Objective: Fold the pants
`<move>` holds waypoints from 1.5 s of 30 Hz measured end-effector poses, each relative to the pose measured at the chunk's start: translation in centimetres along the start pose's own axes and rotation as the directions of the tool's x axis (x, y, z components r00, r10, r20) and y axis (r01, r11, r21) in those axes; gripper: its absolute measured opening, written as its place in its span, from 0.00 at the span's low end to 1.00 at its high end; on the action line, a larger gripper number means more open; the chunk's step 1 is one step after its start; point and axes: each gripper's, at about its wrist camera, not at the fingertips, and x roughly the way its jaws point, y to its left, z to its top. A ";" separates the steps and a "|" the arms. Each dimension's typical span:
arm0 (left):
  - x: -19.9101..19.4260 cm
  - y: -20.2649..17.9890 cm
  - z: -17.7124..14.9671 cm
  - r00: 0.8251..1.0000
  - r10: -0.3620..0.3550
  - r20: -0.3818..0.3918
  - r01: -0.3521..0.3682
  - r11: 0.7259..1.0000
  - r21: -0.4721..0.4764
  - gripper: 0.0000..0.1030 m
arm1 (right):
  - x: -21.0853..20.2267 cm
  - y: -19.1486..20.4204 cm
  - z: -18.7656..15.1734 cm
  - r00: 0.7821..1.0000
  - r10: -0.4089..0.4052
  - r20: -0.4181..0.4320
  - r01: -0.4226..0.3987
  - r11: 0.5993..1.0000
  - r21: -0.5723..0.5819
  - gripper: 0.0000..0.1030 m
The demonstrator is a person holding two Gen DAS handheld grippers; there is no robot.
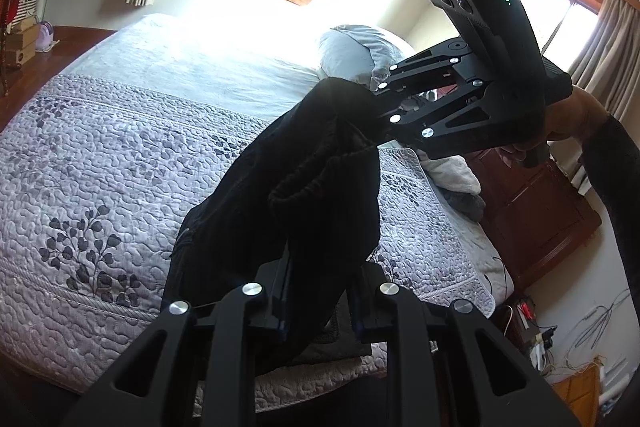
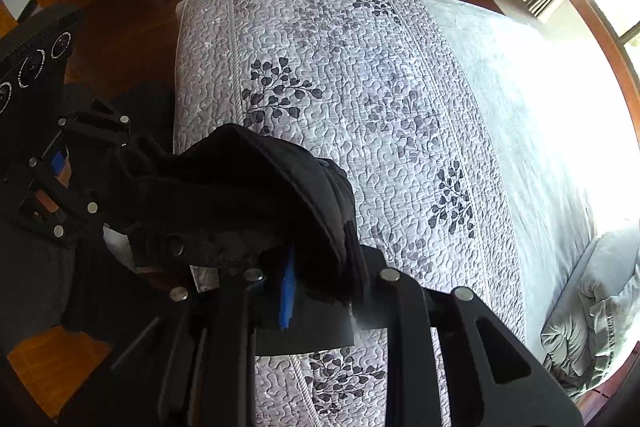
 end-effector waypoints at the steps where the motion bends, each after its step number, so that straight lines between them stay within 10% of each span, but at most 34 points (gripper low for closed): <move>1: 0.2 -0.2 -0.1 1.000 0.001 -0.004 -0.001 1.000 0.007 0.21 | 0.0 0.1 -0.3 1.000 -0.003 0.002 0.003 1.000 -0.004 0.20; 45: 12.2 -9.2 -4.6 0.977 0.017 -0.213 0.027 0.978 0.205 0.21 | 4.2 -1.6 -16.2 0.992 -0.124 0.023 0.125 0.992 -0.002 0.19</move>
